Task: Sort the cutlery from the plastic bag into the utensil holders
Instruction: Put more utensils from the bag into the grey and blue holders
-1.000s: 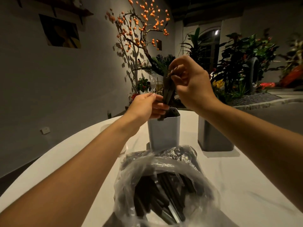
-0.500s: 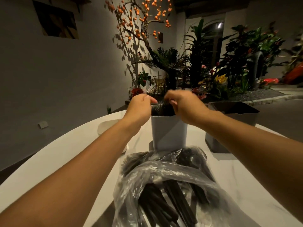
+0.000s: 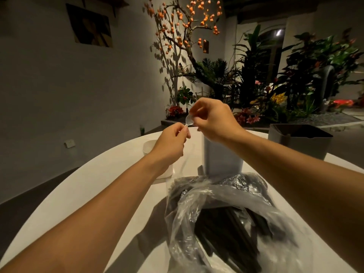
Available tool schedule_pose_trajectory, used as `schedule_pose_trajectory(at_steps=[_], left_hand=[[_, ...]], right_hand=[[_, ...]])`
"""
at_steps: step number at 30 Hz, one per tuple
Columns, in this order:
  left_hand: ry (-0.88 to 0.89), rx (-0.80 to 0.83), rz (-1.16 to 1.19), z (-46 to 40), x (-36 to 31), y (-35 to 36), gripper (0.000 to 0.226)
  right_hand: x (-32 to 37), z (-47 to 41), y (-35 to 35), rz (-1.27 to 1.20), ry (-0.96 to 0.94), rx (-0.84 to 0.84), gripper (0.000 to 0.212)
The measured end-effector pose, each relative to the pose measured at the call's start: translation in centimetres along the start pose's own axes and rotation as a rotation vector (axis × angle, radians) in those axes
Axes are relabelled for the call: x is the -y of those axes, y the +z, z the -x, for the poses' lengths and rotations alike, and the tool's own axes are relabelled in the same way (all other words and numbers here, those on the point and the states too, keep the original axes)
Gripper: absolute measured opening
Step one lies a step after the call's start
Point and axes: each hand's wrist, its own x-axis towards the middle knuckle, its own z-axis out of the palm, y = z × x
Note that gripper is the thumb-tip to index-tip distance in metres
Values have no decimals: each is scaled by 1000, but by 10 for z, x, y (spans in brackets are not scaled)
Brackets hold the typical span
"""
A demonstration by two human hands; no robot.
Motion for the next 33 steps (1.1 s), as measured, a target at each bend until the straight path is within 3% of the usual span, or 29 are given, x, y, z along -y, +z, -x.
schedule_pose_trajectory(at_steps=[2,8,11,14,19,22,24,28,33], left_hand=[[18,-26,8,-1,6,-12,31],[-19,-117,42,-17,27,-39,27],[-83,-266,124,-31,40,-55,30],[-110,-286,99,-40,59,-61,34],[-165,-288,110,-46,87,-60,34],[-157,-296,66,-46,92,-58,35],[-156,-295,46,-45,91,-58,34],[-139,-281,62,-38,79,-58,32],[-101,-250,70,-10,48,-48,25]], right_hand=[[6,-3,10,35,-33,-100,23],[13,-17,41,-63,-55,-80,23],[6,-25,63,138,-154,-81,23],[-6,-32,88,369,-212,-68,16],[-27,-31,129,466,-272,168,8],[-31,-32,139,425,-156,405,27],[-30,-33,135,364,-90,451,34],[-19,-25,112,280,-78,388,47],[1,0,64,194,-71,305,28]])
